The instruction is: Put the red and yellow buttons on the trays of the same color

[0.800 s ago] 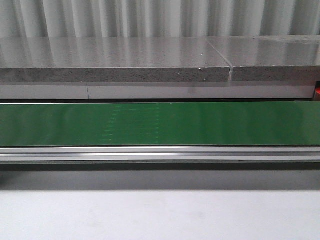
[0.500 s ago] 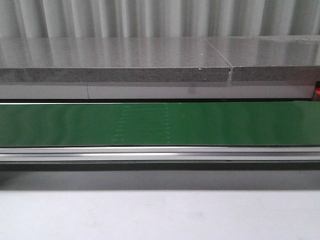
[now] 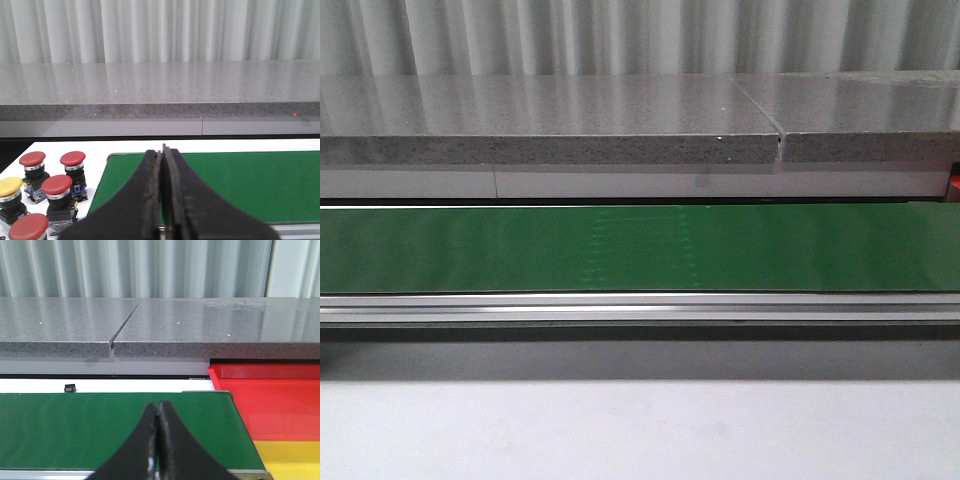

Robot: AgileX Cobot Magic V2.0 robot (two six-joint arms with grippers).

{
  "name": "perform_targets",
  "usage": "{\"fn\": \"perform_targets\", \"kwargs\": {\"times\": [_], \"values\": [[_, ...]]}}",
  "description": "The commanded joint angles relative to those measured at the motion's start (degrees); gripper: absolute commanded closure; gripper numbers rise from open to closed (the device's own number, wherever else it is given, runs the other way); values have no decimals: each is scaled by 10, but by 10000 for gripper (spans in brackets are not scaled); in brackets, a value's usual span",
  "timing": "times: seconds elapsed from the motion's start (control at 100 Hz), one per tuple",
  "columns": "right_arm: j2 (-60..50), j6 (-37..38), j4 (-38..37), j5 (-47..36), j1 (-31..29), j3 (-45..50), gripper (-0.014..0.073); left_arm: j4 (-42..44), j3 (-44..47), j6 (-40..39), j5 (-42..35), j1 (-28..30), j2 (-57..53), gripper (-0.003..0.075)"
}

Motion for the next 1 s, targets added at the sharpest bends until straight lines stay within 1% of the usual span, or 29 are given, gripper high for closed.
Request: {"fn": "perform_targets", "kwargs": {"times": [0.0, 0.74, 0.85, 0.99], "values": [[-9, -6, -1, -47, -1, -3, 660, -4, 24, -1, -47, -4, -21, 740], [-9, -6, -1, -47, -1, -3, 660, -4, 21, -1, -42, -4, -21, 740], [-9, -6, -1, -47, -1, -3, 660, -5, -5, -1, -7, -4, -14, 740], [-9, -6, -1, -47, -1, -3, 660, 1, -75, -1, 66, -4, 33, 740]]}}
